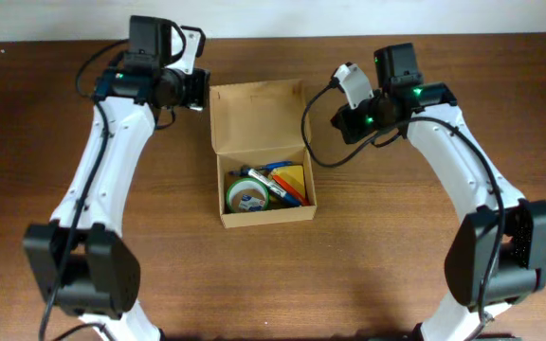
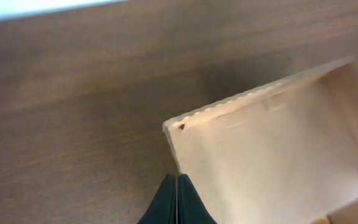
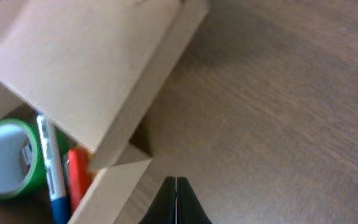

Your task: Pack container

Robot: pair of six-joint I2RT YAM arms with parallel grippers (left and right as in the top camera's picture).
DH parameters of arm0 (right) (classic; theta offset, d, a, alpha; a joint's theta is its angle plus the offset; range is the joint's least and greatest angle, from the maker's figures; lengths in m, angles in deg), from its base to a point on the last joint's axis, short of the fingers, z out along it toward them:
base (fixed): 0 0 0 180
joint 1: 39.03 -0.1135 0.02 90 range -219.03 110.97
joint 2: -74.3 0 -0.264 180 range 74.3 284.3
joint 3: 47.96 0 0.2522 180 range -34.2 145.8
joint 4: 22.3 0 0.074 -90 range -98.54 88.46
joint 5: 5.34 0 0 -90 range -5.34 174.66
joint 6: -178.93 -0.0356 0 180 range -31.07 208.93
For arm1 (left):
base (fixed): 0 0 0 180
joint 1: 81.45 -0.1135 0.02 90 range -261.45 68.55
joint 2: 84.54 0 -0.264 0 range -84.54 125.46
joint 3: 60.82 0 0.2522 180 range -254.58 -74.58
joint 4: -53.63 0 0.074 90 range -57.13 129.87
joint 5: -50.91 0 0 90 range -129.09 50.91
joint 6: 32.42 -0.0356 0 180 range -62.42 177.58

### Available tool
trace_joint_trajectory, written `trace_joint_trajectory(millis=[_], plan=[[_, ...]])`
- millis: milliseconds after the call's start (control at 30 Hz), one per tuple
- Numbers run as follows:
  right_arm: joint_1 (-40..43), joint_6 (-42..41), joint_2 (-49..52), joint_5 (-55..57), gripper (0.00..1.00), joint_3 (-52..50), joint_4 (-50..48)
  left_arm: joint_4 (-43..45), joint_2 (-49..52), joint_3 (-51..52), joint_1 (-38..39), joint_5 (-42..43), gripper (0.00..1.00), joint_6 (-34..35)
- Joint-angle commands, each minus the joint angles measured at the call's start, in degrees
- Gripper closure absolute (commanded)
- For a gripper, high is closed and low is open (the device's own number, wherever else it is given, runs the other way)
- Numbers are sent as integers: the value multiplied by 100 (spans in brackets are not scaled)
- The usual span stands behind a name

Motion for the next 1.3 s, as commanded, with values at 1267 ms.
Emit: trace_joint_trajectory(millis=[1267], plan=[[306, -1657, 1869, -3657, 96, 61, -2000, 1617, 1998, -186, -420, 3501, 98, 2549]])
